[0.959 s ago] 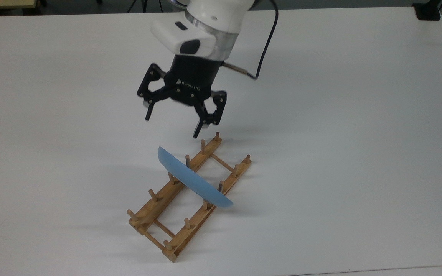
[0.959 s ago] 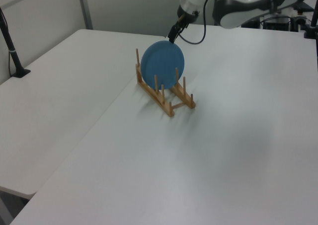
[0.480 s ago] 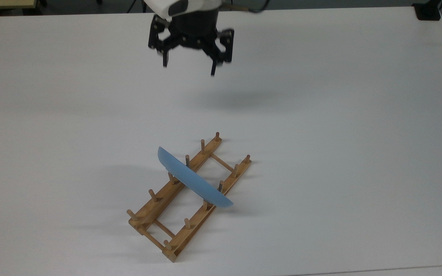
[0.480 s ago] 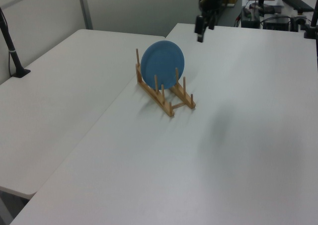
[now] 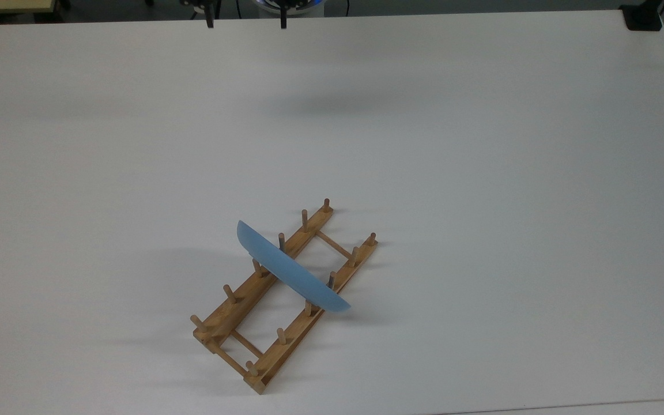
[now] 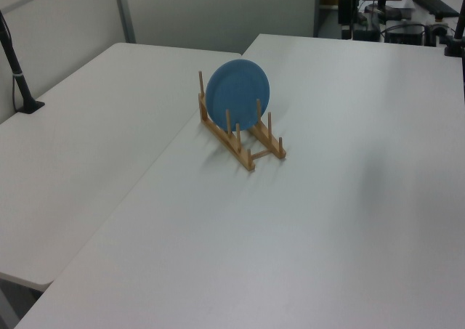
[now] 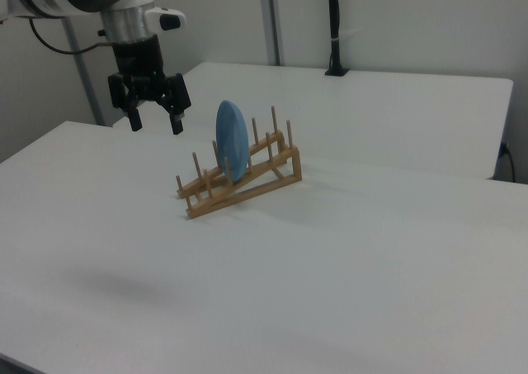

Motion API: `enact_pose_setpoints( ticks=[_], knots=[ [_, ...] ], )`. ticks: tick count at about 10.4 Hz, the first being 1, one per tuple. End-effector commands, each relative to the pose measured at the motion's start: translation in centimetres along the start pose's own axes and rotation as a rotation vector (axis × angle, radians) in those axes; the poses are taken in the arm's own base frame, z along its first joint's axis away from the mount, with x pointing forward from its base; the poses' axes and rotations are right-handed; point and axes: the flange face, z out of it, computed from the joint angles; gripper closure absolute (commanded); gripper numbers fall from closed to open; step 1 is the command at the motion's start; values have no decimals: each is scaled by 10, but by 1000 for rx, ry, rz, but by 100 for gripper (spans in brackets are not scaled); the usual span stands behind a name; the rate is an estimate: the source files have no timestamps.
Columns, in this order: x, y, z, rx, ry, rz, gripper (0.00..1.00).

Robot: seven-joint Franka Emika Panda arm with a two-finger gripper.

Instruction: Place plate in plate rack

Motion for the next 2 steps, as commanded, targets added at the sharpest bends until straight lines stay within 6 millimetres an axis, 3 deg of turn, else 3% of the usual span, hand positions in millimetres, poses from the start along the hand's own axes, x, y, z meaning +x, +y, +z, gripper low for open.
enact_pose_setpoints(
  ticks=[1,2],
  knots=[
    [-10,1,5,13,-20,-19,0],
    [-9,6,3,11,-11,-9,0]
  ],
)
